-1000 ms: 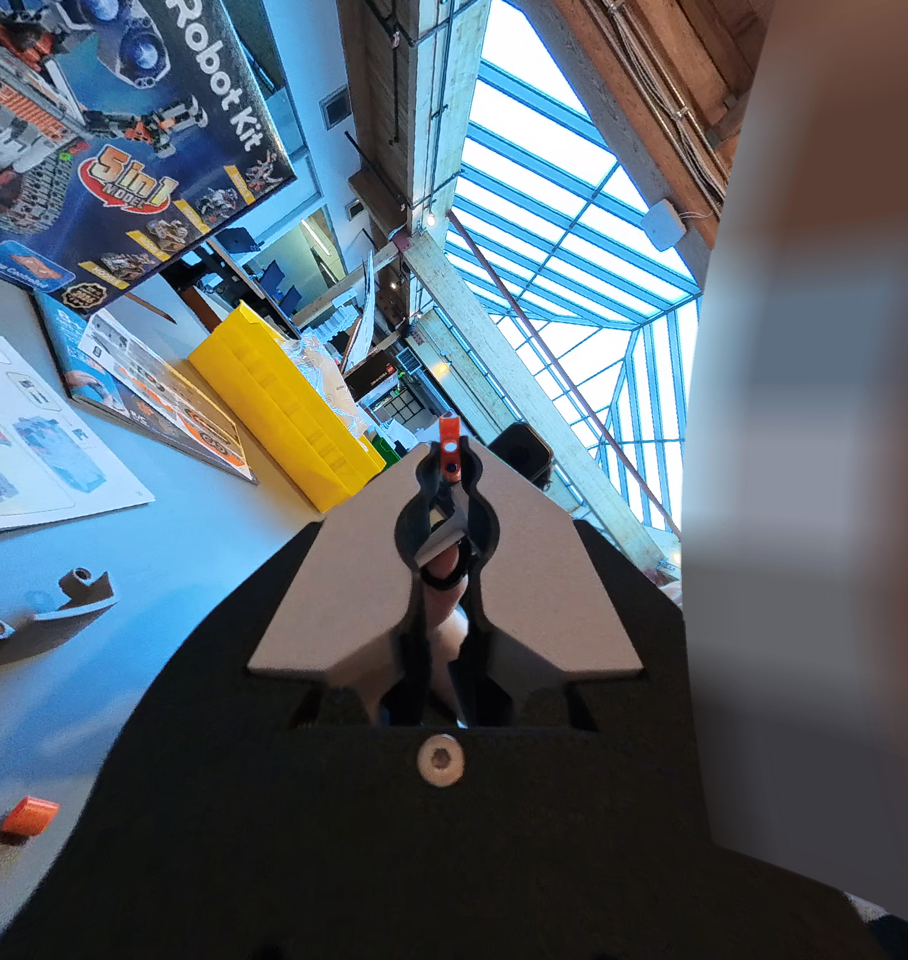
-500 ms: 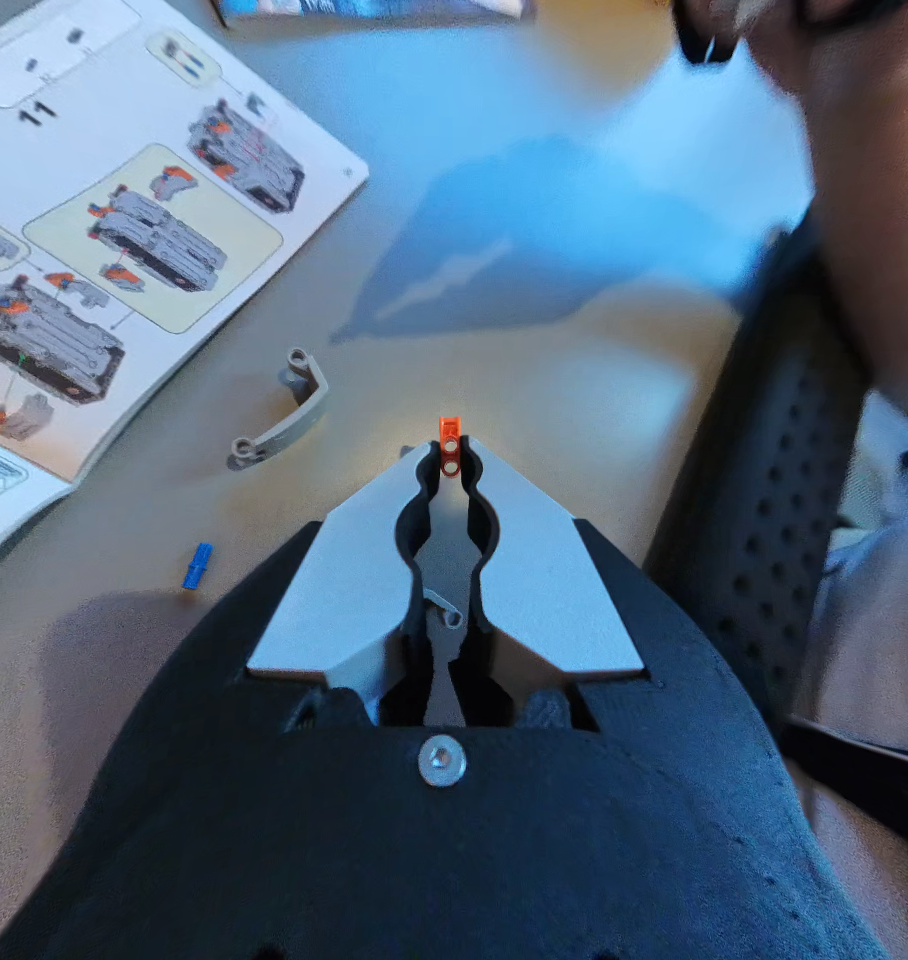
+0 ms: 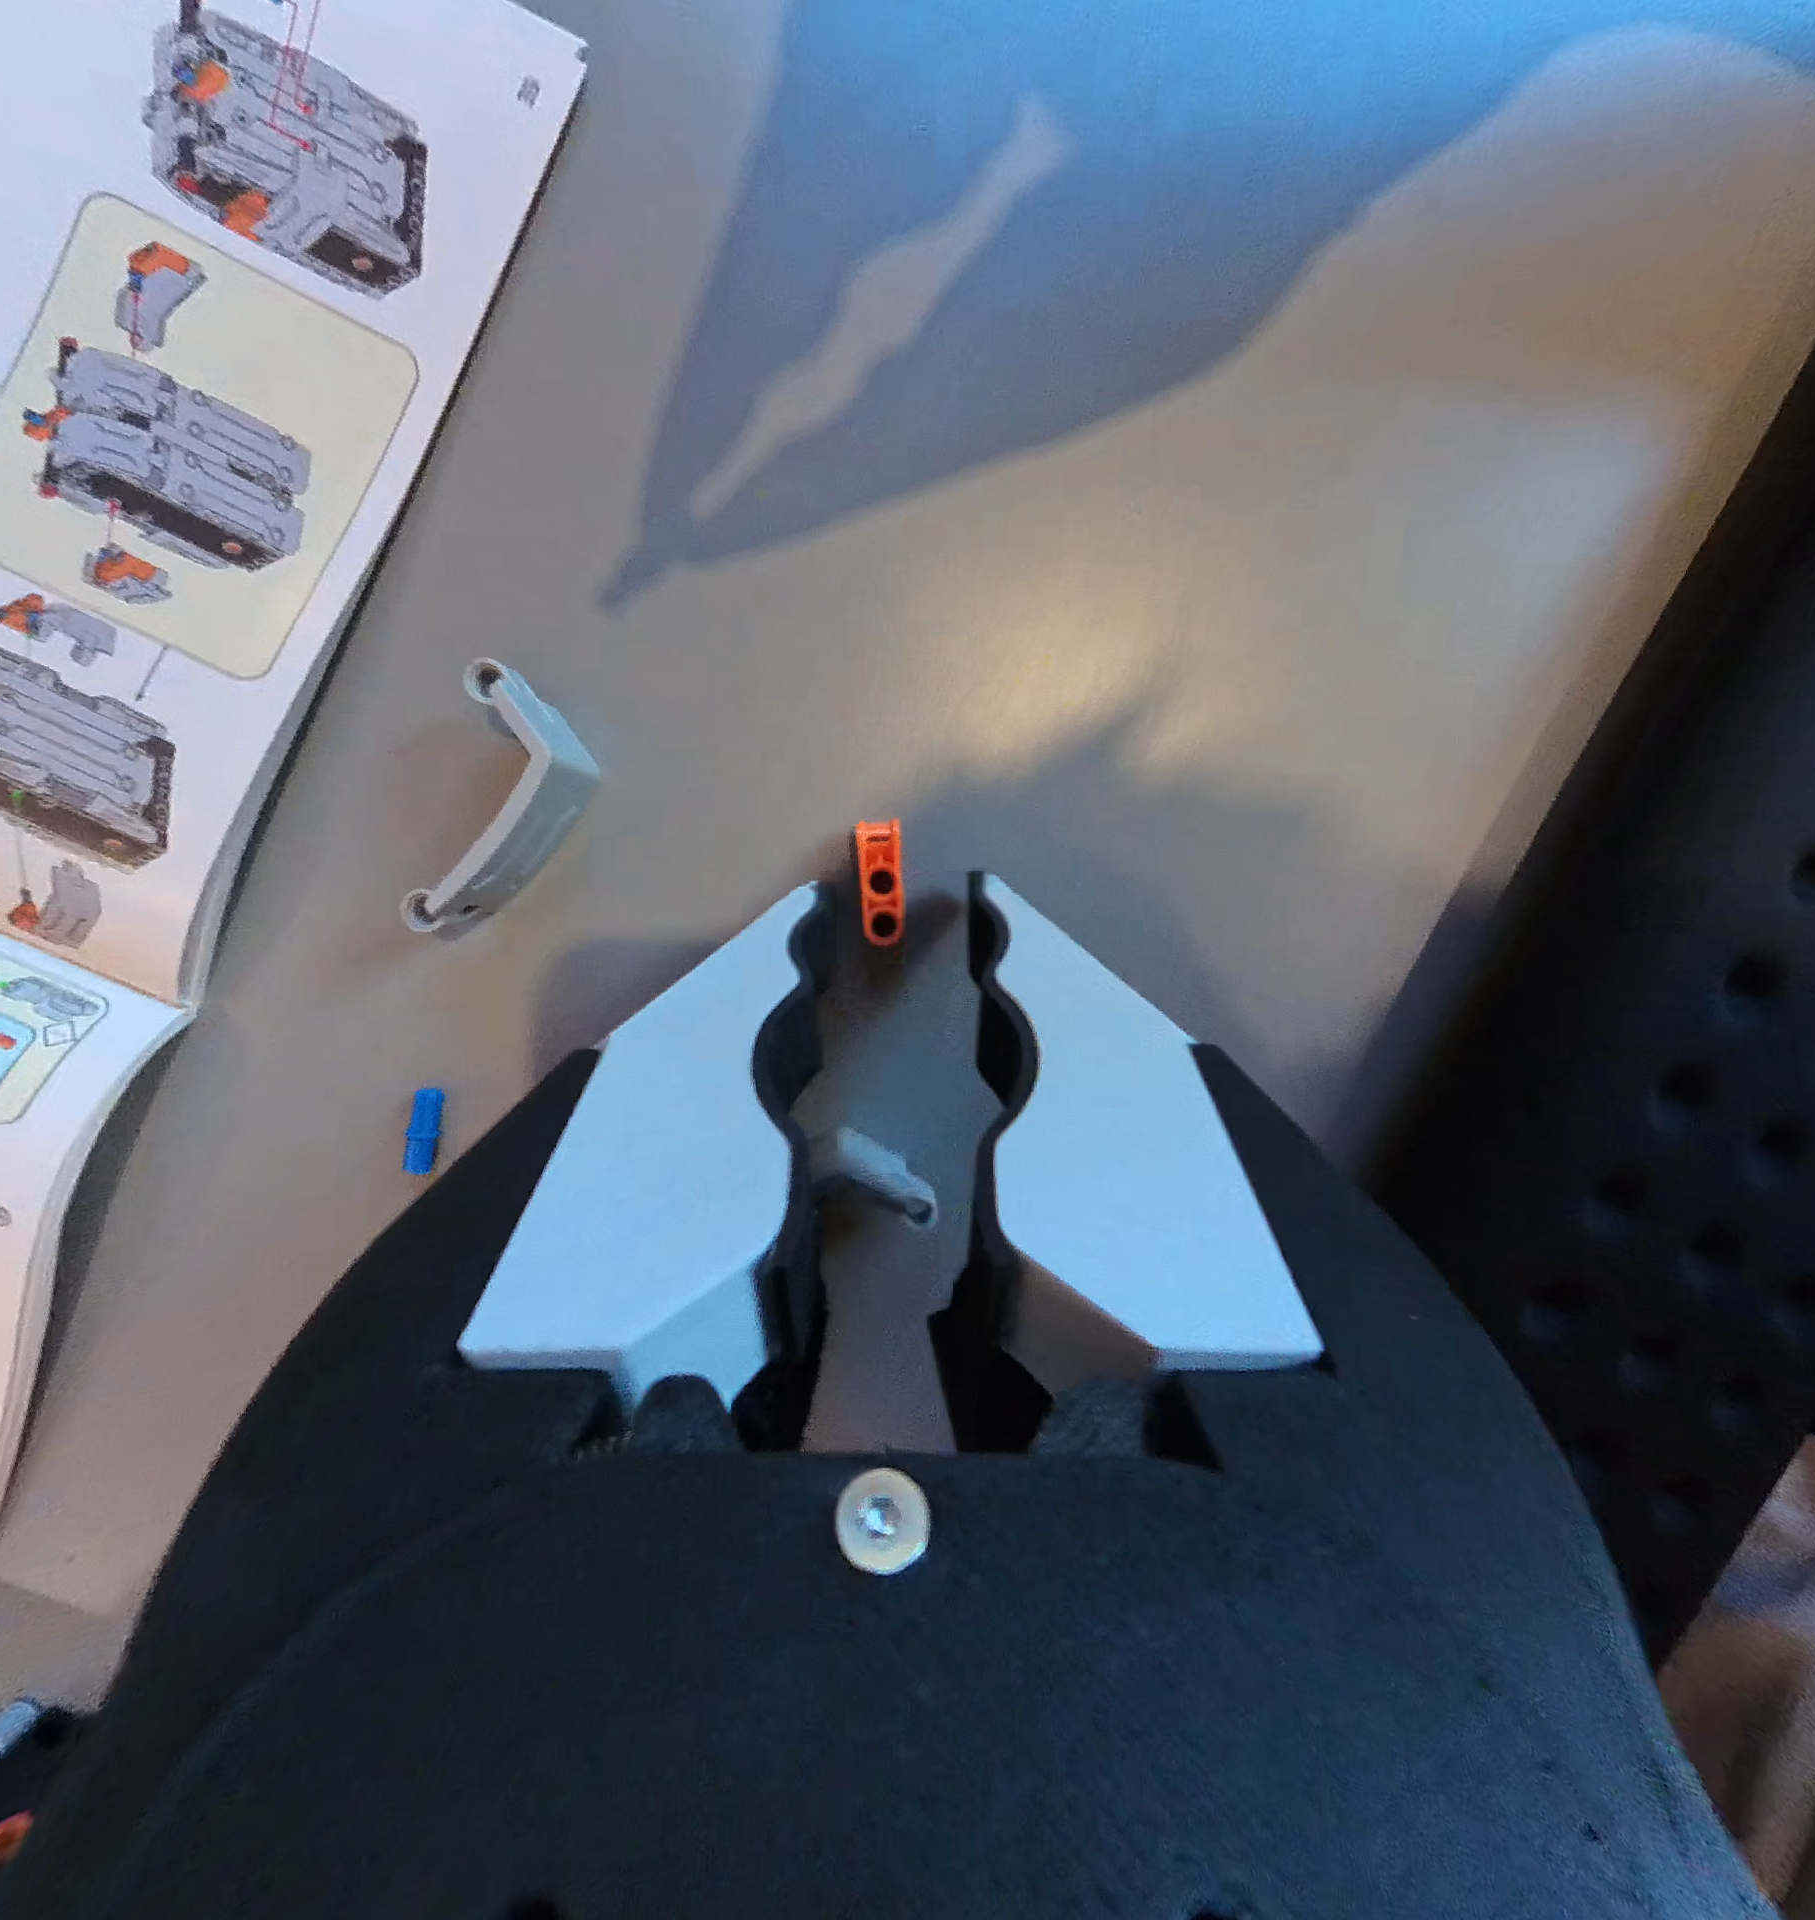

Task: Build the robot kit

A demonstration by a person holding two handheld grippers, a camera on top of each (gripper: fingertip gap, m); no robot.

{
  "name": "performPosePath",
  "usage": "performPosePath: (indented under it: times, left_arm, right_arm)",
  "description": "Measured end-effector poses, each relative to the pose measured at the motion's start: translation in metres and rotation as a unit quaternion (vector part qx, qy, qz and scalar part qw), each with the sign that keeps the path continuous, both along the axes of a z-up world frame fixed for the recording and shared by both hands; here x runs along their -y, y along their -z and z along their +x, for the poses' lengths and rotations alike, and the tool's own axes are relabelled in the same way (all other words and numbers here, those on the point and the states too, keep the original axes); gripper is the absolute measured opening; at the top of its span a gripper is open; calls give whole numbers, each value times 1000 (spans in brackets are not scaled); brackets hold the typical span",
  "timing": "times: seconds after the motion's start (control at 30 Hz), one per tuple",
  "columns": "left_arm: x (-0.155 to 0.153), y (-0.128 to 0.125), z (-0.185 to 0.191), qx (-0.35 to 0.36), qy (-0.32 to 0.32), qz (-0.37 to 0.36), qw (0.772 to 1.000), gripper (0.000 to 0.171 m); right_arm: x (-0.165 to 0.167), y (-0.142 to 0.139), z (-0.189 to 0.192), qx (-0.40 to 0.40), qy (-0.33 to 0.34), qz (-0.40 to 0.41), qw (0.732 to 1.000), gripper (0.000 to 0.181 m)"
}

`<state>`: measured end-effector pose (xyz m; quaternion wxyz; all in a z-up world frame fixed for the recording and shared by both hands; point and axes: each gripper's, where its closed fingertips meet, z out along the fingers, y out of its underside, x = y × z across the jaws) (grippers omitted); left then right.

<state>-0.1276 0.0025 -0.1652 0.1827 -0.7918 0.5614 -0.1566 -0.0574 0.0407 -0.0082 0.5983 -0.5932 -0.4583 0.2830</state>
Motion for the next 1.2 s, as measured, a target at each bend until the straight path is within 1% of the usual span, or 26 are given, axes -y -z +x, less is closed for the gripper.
performPosePath:
  times: [0.03, 0.17, 0.27, 0.33, 0.4, 0.5, 0.6, 0.77, 0.9, 1.2]
  left_arm:
    - [0, 0, -4, -10, -2, 1, 1000, 27]
    - [0, -6, -17, -31, -12, 5, 999, 28]
    - [0, -13, -16, -39, -13, 7, 999, 25]
    - [-2, -15, -12, -41, -12, 7, 999, 21]
    - [0, -14, -8, -42, -6, -6, 999, 15]
    - [0, -11, -6, -47, -9, -26, 998, 15]
    - [-3, -10, -4, -50, -15, -26, 998, 17]
    - [-1, -1, -6, -72, -18, -44, 996, 13]
    - [2, 1, -4, -73, -18, -58, 996, 7]
    - [1, 1, -5, -76, -29, -65, 995, 10]
  right_arm:
    - [0, -1, 1, -1, 1, 1, 1000, 3]
    - [0, -2, 3, -2, 4, 3, 1000, 3]
    - [-1, -2, 3, 1, 7, 4, 1000, 3]
    - [-1, -2, 4, 4, 8, 5, 1000, 3]
    - [-1, -3, 6, 4, 12, 8, 1000, 3]
    - [-1, -6, 10, -2, 16, 10, 1000, 3]
    - [-2, -9, 14, -9, 19, 11, 1000, 3]
    - [-2, -11, 16, -12, 20, 13, 1000, 3]
    - [-1, -11, 15, -12, 18, 13, 1000, 3]
    - [-1, -7, 14, -3, 16, 10, 1000, 3]
